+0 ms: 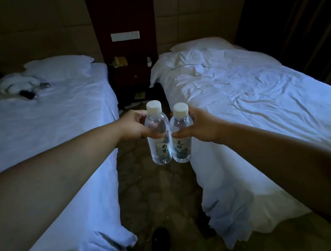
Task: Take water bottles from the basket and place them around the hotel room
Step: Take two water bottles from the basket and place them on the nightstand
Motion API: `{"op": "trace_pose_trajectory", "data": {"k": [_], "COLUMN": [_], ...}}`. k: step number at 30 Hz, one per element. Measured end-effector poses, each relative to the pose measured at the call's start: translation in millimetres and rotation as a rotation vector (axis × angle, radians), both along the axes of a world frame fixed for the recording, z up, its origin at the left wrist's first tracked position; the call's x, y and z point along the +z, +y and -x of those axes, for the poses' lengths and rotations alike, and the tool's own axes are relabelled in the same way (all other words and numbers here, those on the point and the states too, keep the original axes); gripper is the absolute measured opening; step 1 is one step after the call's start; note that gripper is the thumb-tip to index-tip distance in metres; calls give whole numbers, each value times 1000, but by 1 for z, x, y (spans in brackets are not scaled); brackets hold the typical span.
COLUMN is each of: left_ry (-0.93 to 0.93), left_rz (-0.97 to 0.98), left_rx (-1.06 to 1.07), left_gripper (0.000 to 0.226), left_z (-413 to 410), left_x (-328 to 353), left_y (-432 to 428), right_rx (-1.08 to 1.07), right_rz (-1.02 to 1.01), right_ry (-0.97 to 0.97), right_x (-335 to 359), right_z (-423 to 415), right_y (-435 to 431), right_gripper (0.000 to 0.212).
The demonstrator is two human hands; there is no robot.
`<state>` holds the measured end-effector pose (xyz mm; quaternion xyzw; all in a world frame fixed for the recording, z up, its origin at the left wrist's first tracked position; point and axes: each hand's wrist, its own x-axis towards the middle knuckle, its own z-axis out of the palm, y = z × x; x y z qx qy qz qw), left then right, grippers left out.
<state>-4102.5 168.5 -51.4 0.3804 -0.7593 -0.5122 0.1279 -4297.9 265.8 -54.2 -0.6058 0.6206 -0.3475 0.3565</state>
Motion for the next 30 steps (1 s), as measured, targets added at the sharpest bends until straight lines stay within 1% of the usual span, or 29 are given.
{"op": "trace_pose_trajectory", "data": {"k": [2, 5, 8, 11, 17, 21, 28, 30], "left_ry": [6, 14, 4, 6, 43, 102, 86, 89], "left_rz": [-6, -10, -16, -10, -22, -57, -45, -38], "left_rx": [0, -17, -24, -21, 59, 95, 202, 227], "left_gripper": [48, 42, 47, 43, 56, 48, 48, 45], "left_z": [6, 14, 20, 23, 26, 30, 45, 53], "left_x": [-3, -7, -6, -2, 5, 11, 10, 9], "left_y": [-17, -47, -82, -119, -185, -221, -287, -308], "right_rx": [2, 4, -20, -43, -64, -49, 22, 48], "right_rz": [-4, -20, -32, -32, -10, 5, 9, 1], "right_ry": [16, 31, 32, 24, 23, 44, 47, 33], "right_x": [0, -3, -6, -5, 1, 5, 7, 4], "right_z": [5, 13, 18, 19, 18, 18, 29, 37], "right_y": [-19, -55, -94, -134, -207, -248, -316, -339], "right_gripper": [41, 40, 43, 42, 37, 36, 30, 29]}}
